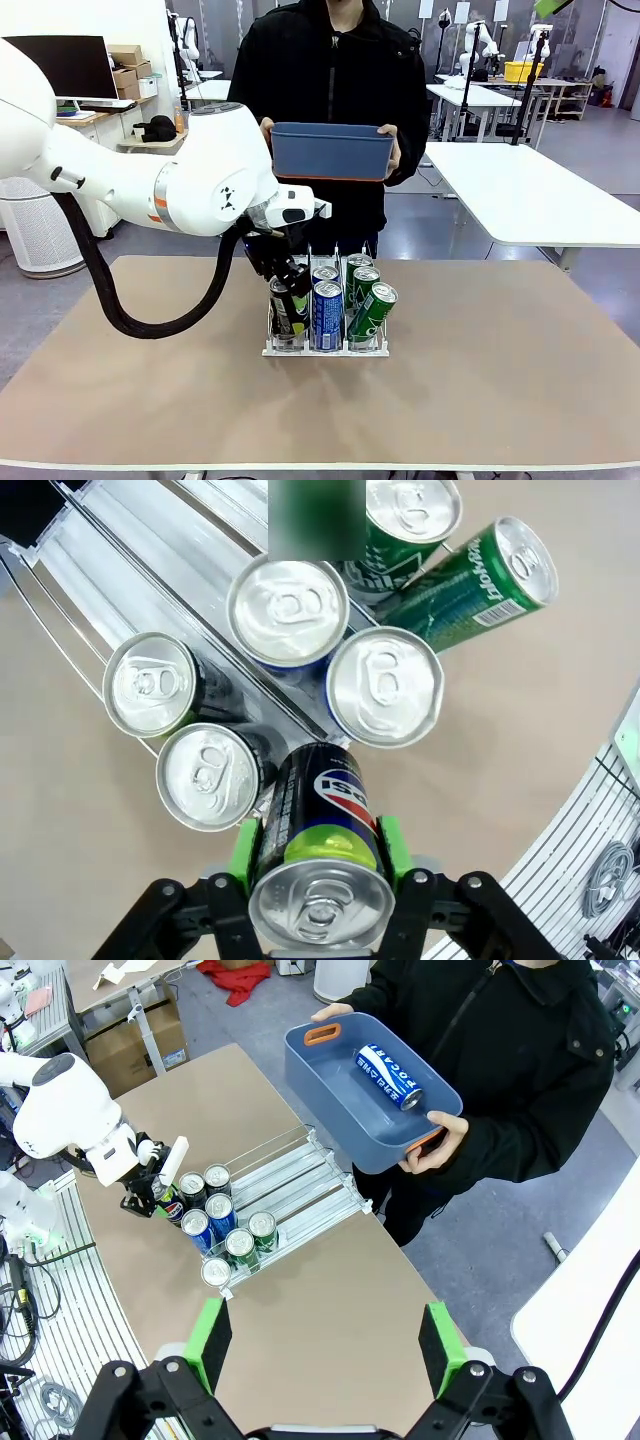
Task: Fill the beverage cans into the dispenser.
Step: Place the picked Pepsi coke in the line of the Automatic Can Dispenser with the same cans.
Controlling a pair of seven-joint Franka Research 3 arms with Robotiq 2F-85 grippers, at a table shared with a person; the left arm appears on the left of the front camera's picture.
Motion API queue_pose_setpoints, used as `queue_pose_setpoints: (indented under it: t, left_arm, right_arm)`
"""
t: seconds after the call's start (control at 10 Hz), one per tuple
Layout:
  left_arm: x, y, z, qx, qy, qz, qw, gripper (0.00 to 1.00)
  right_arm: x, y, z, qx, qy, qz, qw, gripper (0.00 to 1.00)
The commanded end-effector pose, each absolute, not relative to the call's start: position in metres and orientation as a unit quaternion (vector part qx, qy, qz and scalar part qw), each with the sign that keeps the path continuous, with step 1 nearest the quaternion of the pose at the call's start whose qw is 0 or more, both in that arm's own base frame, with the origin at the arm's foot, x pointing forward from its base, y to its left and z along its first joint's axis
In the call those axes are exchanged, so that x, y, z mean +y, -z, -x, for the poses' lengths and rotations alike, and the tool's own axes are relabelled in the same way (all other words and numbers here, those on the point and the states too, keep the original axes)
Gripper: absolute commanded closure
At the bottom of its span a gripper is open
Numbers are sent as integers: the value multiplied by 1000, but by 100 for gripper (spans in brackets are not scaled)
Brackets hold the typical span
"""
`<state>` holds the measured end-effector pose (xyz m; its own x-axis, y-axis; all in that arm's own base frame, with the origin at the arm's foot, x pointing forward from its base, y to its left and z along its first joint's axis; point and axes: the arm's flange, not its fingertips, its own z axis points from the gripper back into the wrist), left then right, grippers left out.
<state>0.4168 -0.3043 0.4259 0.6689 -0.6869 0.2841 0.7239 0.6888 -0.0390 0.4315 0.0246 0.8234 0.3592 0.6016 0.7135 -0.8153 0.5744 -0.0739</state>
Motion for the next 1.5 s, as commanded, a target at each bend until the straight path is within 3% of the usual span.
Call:
queue_pose_setpoints:
  t: [0.0, 0.5, 1.4]
  left_arm:
    - [-294, -424, -437, -152, 383, 51, 910, 42]
    - [-282, -411, -447, -152, 374, 27, 915, 42]
    - [-297, -381, -440, -105, 383, 57, 916, 42]
  right_arm:
    - [25, -822, -429, -357, -435, -148, 813, 0]
    - [25, -822, -429, -357, -435, -148, 813, 0]
    - [25, -822, -429, -357, -435, -148, 813, 0]
